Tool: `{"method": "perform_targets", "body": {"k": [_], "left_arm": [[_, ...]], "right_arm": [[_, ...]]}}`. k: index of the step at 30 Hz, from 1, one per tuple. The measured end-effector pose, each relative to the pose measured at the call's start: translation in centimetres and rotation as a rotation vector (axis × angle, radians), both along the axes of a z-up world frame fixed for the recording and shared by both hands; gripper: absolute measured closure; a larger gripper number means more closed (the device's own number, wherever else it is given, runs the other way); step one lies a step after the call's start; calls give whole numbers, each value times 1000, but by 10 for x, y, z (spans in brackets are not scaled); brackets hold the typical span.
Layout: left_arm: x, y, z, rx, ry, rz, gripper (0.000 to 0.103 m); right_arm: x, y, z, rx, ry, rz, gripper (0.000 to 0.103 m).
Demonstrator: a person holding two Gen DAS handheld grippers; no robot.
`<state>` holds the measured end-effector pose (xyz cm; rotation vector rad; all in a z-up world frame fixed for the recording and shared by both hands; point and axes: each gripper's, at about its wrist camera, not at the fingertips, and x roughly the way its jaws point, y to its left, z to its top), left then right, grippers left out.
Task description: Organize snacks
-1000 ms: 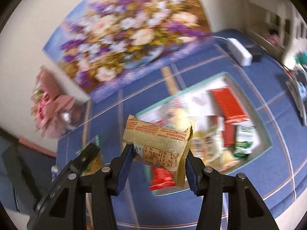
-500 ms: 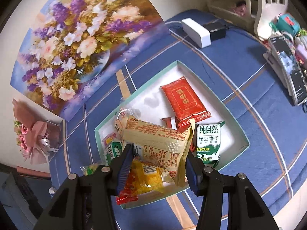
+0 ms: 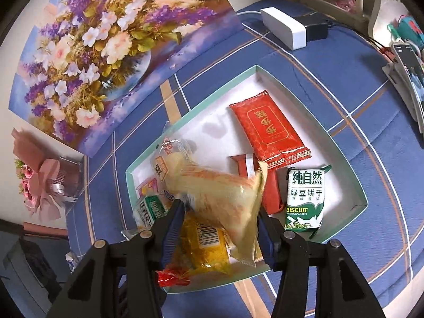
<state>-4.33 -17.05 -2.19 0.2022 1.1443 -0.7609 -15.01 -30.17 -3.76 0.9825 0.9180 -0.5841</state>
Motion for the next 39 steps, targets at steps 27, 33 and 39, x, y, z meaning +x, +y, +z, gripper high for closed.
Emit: {"method": "perform_targets", "body": {"k": [27, 33, 39], "left_arm": [[43, 87, 14, 91, -119, 296, 3], [35, 112, 26, 130, -205, 317, 1], [21, 129, 30, 187, -240, 335, 1]], "right_arm": [[1, 52, 29, -199, 89, 81, 0], [0, 82, 36, -278, 96, 130, 0], [-10, 104, 38, -323, 111, 157, 0]]}}
